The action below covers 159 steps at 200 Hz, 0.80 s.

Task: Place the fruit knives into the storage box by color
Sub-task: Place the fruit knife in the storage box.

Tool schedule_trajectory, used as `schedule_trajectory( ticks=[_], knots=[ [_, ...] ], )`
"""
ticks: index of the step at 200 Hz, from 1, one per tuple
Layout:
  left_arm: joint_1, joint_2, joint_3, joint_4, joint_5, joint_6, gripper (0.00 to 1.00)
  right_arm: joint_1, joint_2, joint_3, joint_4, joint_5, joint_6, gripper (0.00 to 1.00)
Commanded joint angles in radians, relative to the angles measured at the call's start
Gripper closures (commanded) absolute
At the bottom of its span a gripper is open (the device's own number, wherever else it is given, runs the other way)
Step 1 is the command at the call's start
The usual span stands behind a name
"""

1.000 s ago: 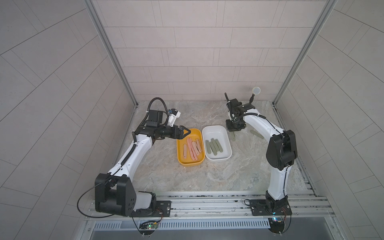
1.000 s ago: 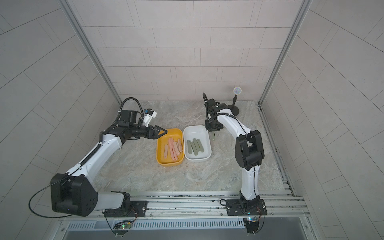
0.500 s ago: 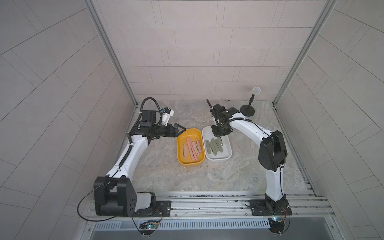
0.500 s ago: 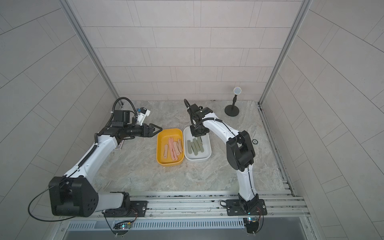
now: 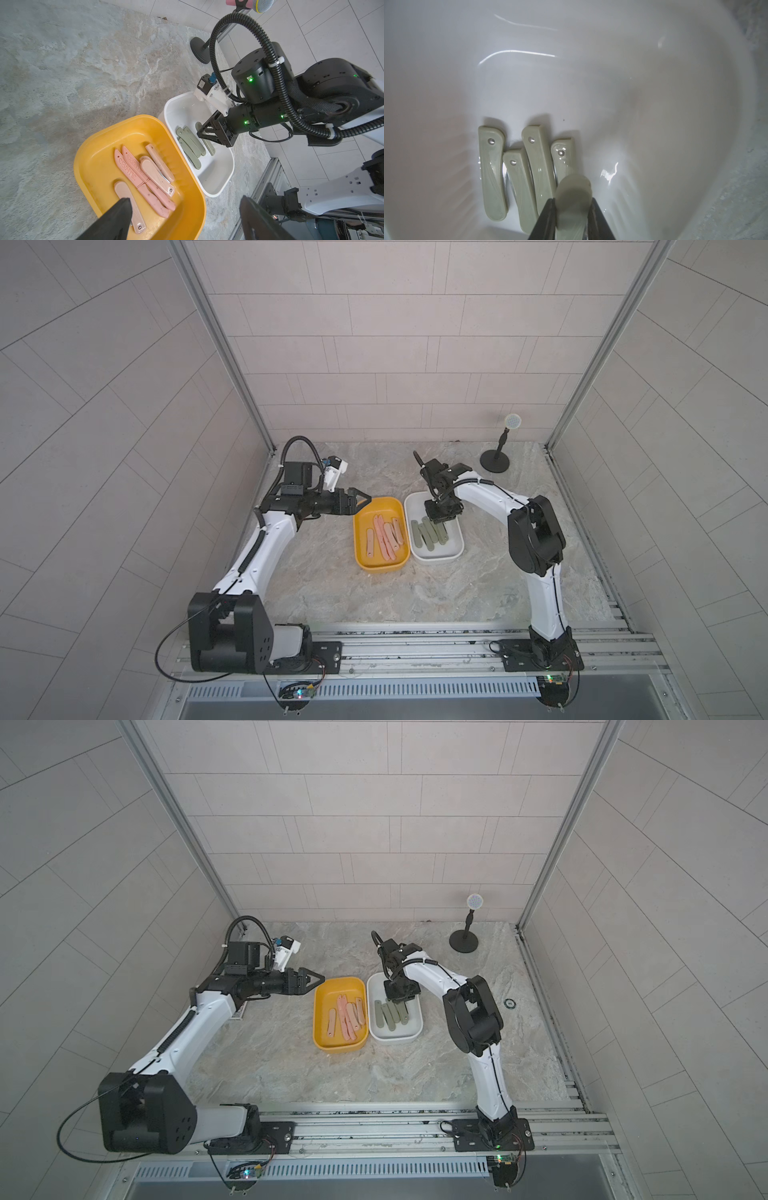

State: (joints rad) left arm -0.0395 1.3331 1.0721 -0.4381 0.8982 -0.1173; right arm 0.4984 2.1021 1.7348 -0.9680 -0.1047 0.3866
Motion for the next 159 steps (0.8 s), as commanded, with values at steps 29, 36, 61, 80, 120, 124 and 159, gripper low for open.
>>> schedule_trajectory(
  ticks=[29,36,61,80,120,124,159],
  knots=[
    [0.005,-0.008,-0.011,0.019,0.021,-0.005,0.12,-0.009,-0.002,-0.007,0.0,0.0,0.008,0.55],
    [0.004,-0.008,-0.011,0.02,0.02,-0.005,0.12,-0.008,-0.008,-0.008,0.002,-0.001,0.009,0.49],
    [0.004,-0.008,-0.011,0.022,0.021,-0.006,0.12,-0.008,-0.029,-0.017,0.015,-0.002,0.011,0.38],
    [0.005,-0.009,-0.011,0.022,0.02,-0.007,0.12,-0.008,-0.049,-0.034,0.032,-0.004,0.014,0.35],
    [0.003,-0.016,-0.005,0.022,0.023,-0.008,0.12,-0.009,-0.128,-0.087,0.098,0.02,0.017,0.32],
    [0.003,-0.017,-0.004,0.022,0.022,-0.009,0.12,-0.011,-0.139,-0.095,0.105,0.027,0.017,0.31],
    [-0.008,-0.018,0.018,0.012,0.026,-0.008,0.12,-0.058,-0.236,-0.162,0.158,0.074,0.022,0.23]
  ],
)
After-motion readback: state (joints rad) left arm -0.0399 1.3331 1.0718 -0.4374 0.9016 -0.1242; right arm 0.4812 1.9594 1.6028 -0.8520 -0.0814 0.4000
